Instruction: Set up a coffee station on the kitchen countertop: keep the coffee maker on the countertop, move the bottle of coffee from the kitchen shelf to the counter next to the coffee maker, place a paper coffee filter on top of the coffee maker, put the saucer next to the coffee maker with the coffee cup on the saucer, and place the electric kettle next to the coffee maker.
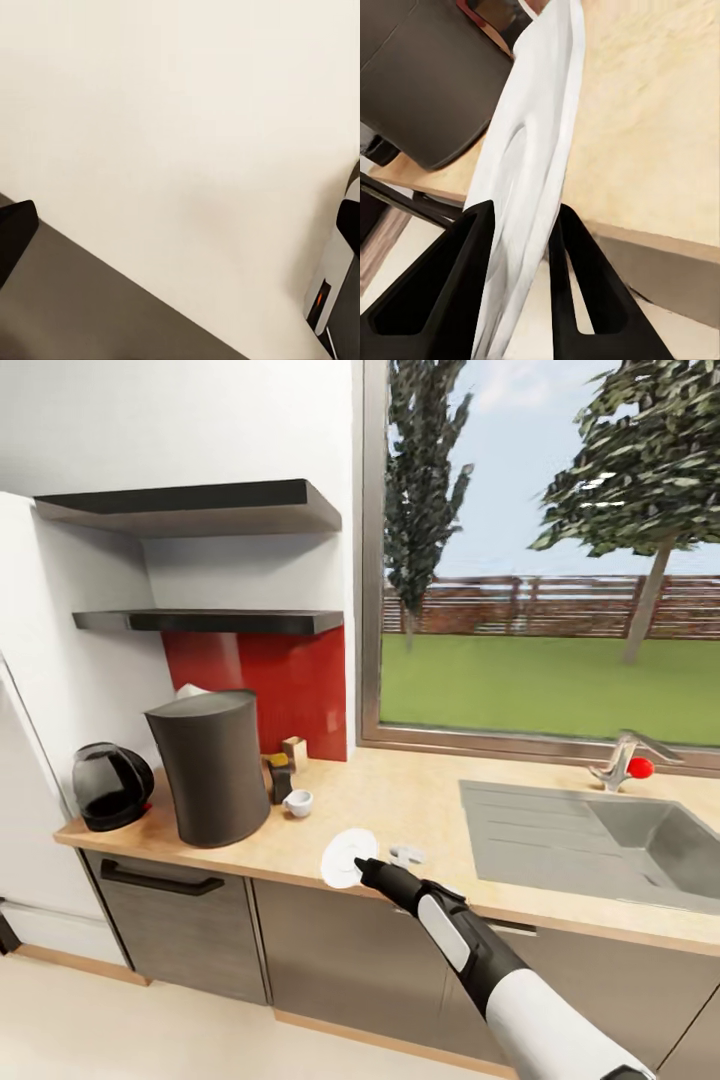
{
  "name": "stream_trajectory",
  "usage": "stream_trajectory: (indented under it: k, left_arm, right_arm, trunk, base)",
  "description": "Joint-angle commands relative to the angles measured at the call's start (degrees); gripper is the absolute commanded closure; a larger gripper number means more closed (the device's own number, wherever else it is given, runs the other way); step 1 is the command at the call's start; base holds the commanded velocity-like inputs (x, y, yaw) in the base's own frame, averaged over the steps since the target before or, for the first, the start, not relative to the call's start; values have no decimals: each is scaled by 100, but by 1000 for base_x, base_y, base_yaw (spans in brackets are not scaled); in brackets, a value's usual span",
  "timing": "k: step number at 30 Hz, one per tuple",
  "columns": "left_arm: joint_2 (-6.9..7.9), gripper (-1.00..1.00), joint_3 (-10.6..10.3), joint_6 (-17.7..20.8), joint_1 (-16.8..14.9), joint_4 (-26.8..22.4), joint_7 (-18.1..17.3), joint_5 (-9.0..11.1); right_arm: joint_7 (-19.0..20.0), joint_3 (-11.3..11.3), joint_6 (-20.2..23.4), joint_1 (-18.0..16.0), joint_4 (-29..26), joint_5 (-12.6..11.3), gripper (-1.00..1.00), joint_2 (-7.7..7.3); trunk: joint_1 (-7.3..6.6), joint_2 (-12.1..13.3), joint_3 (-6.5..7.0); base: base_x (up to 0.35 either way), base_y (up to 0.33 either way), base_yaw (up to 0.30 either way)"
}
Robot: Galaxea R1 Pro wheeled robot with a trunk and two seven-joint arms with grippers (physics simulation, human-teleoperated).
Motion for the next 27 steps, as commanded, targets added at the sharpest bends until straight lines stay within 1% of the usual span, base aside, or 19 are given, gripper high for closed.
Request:
stream_trajectory:
  k: [1,5,7,15,19,23,27]
  left_arm:
    - [-8,-100,20,26,-1,-5,-3,-58]
    - [-13,-100,21,25,1,-1,11,-58]
    - [-8,-100,20,26,3,1,12,-58]
    - [-9,-100,21,26,3,2,12,-58]
    - [-13,-100,20,22,3,2,12,-58]
    - [-20,-100,20,23,3,2,12,-61]
    - [-22,-100,20,24,3,2,12,-61]
  right_arm:
    - [1,1,23,-2,29,-120,100,0]
    - [35,2,22,-2,261,-425,100,0]
    - [43,3,22,-2,298,-500,100,0]
    - [35,2,22,-2,326,-521,100,0]
    - [23,2,22,-2,350,-529,100,0]
    - [19,0,22,-2,539,-539,100,0]
    - [19,-6,22,-2,598,-538,100,0]
  trunk:
    - [3,-5,-2]
    - [3,-5,-2]
    - [3,-5,-2]
    - [3,-5,-2]
    - [3,-5,-2]
    - [3,-5,-2]
    - [3,-5,-2]
  base:
    - [94,335,0]
    - [104,335,0]
    - [122,335,0]
    - [194,295,0]
    - [282,206,0]
    - [289,190,0]
    - [233,182,0]
